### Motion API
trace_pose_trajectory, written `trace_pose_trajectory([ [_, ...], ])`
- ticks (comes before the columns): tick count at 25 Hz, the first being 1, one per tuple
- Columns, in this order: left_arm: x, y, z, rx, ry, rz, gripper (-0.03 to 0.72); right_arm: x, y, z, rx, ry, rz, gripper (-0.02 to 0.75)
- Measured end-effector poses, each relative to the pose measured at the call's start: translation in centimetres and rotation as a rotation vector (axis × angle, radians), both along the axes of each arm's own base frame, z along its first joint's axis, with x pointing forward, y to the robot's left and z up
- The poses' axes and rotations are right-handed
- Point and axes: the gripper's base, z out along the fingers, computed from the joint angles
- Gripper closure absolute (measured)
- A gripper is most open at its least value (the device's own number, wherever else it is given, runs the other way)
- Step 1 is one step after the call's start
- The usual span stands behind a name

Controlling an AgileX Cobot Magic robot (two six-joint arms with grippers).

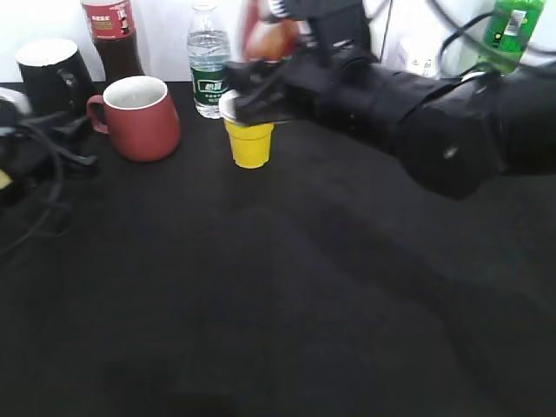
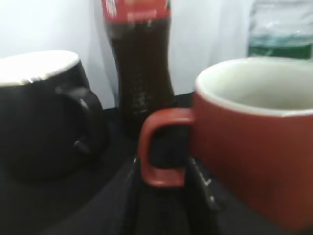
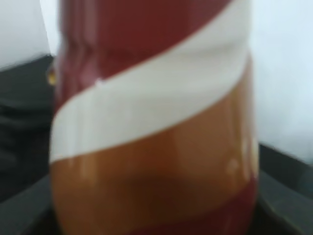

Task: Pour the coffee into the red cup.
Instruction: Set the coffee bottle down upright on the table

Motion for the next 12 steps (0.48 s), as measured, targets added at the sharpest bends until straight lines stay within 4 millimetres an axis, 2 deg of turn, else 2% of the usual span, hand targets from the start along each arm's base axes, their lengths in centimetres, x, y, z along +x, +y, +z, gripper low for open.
trace_pose_trajectory([
  [3,-2.3,0.0,2.7,0.044,0.034,-0.024,0.447,2.3,-4.3,1.2,-0.033,0.01,-0.129,0.21],
  [5,-3.3,-0.2,4.7,0.114,0.073,-0.058,0.447,4.2,-7.8,1.2,-0.034,0.018,-0.235,0.21],
  [7,-4.2,-0.1,6.6,0.17,0.087,-0.068,0.447,5.2,-10.2,1.2,-0.026,0.017,-0.308,0.21],
  [9,-4.9,0.2,7.6,0.192,0.126,-0.05,0.447,5.9,-10.3,0.5,-0.002,-0.033,-0.32,0.21],
  [12,-5.9,0.1,8.1,0.183,0.231,-0.032,0.447,7.2,-9.8,-3.3,0.012,-0.074,-0.33,0.21],
])
